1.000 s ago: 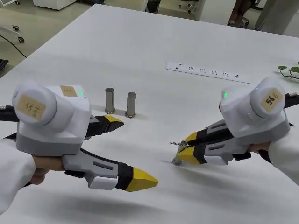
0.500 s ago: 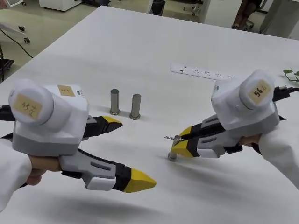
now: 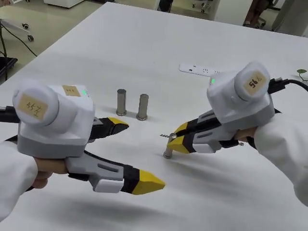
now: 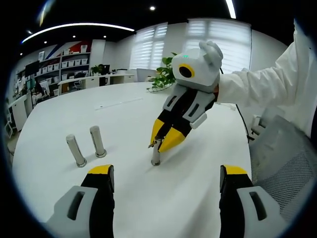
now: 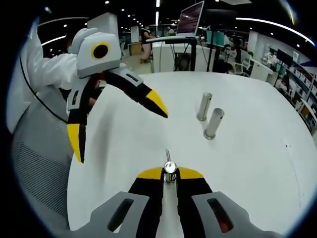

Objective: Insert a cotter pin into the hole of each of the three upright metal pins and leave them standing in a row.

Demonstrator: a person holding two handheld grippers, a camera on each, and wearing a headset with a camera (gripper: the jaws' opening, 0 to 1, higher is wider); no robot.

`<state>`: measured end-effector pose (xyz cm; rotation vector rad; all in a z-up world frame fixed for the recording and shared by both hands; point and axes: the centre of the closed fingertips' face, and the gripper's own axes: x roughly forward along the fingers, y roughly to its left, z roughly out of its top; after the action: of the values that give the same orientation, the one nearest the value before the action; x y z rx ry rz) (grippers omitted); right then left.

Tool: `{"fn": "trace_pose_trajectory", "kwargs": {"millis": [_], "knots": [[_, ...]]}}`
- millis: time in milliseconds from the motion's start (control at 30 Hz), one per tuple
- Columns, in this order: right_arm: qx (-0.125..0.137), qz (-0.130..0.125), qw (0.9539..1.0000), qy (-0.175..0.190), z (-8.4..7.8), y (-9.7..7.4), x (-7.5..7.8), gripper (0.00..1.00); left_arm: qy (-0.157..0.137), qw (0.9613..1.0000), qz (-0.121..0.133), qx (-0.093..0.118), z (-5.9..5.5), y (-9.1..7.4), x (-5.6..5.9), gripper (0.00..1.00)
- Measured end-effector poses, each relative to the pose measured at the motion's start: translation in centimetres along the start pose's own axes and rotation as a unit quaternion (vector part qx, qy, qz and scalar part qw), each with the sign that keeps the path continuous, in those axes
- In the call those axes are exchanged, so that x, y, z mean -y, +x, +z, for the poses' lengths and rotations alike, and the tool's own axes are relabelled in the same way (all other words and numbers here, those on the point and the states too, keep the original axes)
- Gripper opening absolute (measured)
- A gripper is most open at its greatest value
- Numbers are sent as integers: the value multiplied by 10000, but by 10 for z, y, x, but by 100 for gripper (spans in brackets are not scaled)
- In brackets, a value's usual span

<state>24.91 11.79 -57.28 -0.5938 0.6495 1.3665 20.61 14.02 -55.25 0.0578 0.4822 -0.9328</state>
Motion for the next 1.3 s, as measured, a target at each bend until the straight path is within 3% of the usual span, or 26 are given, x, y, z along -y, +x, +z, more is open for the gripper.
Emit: {"fn": "trace_pose_trajectory", "kwargs": {"millis": [467,633,767,900,1000,1133,1300], "knots": [[81,38,9998,-154,1,0,-2,5,-36,10000,-8,-83,-3,0,3,88],[351,7,9993,124,10,-4,0,9,-10,10000,9,-45,1,-2,2,88],[366,-57,9993,77,11,-12,-3,12,-20,10000,43,12,5,-5,1,88],[577,-116,9981,182,14,-24,-10,16,4,10000,79,58,10,-9,1,88],[696,-437,9964,224,14,-36,-10,22,-5,9999,82,113,13,-12,2,88],[819,-604,9939,431,12,-50,-18,40,-34,9997,131,200,16,-16,1,88],[926,-822,9902,644,6,-64,-25,44,-68,9994,181,294,20,-21,0,88]]}}
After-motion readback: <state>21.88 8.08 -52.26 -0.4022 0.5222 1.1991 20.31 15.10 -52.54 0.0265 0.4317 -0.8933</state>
